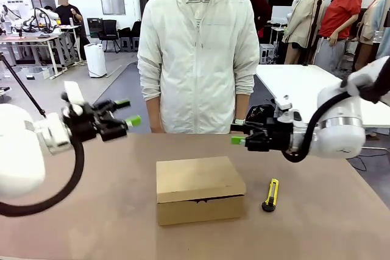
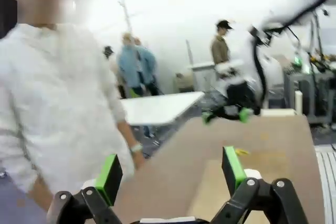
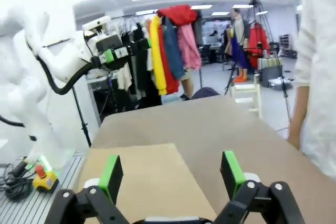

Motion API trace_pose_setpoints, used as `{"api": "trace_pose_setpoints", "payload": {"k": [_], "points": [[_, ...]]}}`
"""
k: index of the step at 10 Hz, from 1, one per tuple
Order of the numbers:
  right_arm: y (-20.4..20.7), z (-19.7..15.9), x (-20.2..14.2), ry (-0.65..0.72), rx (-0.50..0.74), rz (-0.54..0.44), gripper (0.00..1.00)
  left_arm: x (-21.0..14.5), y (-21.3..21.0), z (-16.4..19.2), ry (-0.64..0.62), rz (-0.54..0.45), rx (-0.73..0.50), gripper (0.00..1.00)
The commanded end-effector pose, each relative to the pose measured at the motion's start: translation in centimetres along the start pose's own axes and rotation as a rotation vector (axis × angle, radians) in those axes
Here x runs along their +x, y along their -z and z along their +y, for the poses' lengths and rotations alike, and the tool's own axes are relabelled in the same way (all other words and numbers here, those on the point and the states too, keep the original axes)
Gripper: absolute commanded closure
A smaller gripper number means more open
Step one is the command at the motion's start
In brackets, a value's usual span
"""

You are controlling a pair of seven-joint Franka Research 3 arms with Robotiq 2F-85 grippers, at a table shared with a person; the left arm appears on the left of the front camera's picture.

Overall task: Pack the items into the box.
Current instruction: Close the Mailer Box.

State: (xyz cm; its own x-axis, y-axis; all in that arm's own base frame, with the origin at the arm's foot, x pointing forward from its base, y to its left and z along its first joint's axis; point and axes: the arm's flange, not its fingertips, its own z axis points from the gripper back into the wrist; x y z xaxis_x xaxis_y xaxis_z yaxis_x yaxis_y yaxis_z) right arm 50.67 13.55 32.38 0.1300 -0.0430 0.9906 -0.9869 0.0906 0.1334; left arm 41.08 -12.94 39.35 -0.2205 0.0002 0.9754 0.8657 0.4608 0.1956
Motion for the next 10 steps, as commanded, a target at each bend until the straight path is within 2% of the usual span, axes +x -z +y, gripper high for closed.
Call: {"api": "trace_pose_setpoints", "payload": {"k": [1,2,3,4,6,8,10], "points": [[1.8,-1.8,-1.4,-0.041,-0.001,0.144,0.00,-9.7,2.7,-2.0,-0.022,0.139,-0.136,0.00],[2.5,-1.7,-2.0,-0.057,0.050,0.198,0.00,-10.8,3.6,-1.6,-0.073,0.193,-0.241,0.00],[3.0,-1.3,-2.4,-0.067,0.079,0.219,0.00,-11.8,4.0,-1.1,-0.112,0.219,-0.279,0.00],[3.5,-0.6,-3.0,-0.067,0.123,0.262,0.00,-12.7,4.7,-0.7,-0.140,0.227,-0.292,0.00],[4.1,0.4,-4.2,-0.066,0.136,0.392,0.00,-14.4,6.0,0.2,-0.203,0.248,-0.308,0.00],[3.7,0.9,-5.3,-0.031,0.174,0.507,0.00,-15.2,6.2,0.6,-0.220,0.246,-0.322,0.00],[3.6,0.6,-5.6,-0.009,0.207,0.511,0.00,-14.9,5.8,0.3,-0.217,0.260,-0.311,0.00]]}}
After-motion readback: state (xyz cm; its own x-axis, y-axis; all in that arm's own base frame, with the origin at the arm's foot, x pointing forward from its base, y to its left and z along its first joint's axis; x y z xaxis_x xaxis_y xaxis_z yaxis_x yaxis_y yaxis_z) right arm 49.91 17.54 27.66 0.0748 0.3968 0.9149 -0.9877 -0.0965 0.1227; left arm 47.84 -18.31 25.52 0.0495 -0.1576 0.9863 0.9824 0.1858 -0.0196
